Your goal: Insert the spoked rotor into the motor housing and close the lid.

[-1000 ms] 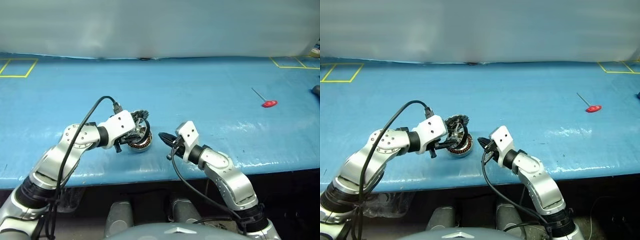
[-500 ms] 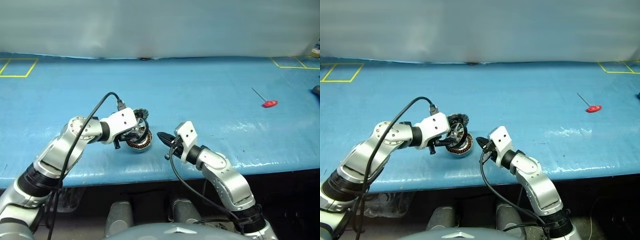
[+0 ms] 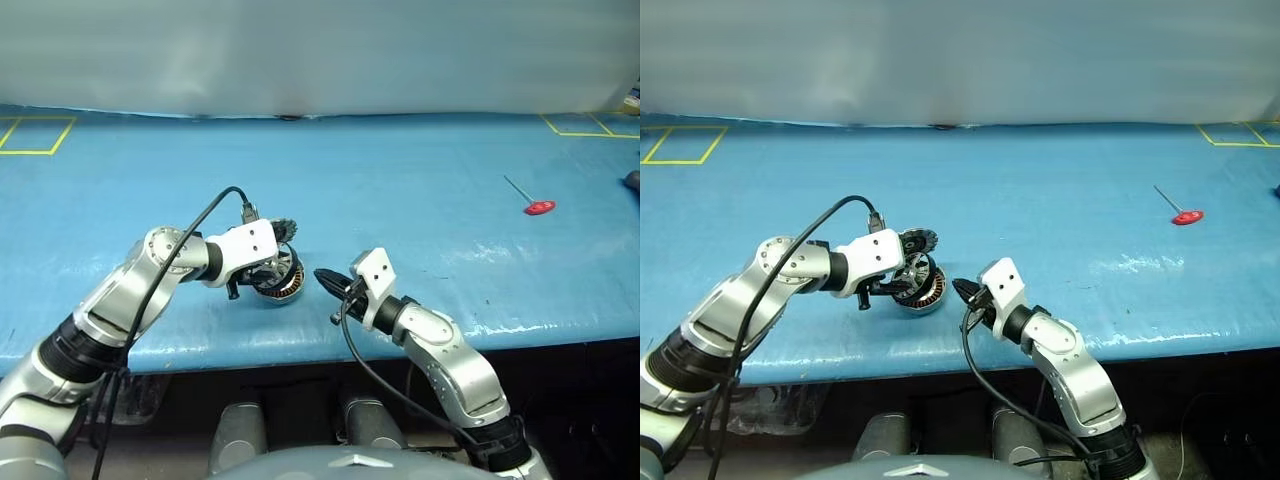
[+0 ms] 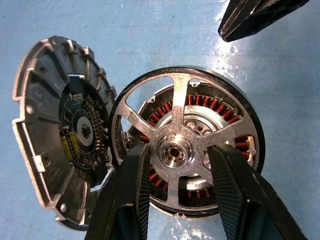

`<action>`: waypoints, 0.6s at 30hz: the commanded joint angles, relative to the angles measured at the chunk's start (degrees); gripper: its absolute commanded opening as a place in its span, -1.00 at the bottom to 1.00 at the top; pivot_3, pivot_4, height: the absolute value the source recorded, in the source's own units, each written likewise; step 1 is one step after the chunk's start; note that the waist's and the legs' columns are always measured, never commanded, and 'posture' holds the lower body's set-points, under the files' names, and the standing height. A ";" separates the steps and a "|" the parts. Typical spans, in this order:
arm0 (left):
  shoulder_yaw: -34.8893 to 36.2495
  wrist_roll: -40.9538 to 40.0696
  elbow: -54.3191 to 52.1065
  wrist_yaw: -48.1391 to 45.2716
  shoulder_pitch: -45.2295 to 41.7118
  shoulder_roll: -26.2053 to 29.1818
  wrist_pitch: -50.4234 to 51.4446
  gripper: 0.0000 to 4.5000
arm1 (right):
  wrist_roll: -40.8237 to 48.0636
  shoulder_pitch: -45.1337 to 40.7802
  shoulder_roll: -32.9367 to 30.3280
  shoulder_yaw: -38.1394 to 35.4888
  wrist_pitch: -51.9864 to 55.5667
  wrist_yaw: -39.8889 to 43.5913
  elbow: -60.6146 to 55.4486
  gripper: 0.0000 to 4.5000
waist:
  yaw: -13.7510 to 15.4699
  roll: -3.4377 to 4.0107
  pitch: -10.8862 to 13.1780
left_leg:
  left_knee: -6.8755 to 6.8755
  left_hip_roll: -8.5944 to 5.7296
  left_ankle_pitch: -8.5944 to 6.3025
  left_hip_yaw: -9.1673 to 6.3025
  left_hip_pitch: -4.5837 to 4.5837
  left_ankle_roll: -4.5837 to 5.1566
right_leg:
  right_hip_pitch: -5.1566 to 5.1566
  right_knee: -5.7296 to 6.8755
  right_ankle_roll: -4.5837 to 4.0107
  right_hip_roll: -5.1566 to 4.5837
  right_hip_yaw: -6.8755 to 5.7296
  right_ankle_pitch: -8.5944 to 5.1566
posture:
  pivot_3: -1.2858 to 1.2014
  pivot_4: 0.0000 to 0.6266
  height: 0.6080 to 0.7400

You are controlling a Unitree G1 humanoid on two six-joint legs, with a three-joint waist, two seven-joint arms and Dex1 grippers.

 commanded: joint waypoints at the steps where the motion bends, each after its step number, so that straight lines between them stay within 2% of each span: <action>1: -0.81 1.27 1.04 -0.72 -1.86 -0.49 -1.45 -0.35 | 0.99 0.77 -0.02 -0.77 -1.76 0.61 -0.84 -1.00 | 0.03 0.00 0.00 | 0.00 0.00 0.00 0.00 0.00 0.00 | 0.00 0.00 0.00 0.00 0.00 0.00 | 0.03 -0.52 1.00; 18: -3.03 3.80 3.04 -4.37 -3.69 -1.36 -3.65 -0.35 | 1.02 1.77 -0.80 -0.51 -1.89 1.22 -0.93 -1.00 | 0.30 0.00 0.00 | 0.01 -0.02 0.00 0.00 0.00 0.00 | 0.02 -0.01 0.00 -0.01 0.01 0.00 | 0.03 -0.52 1.00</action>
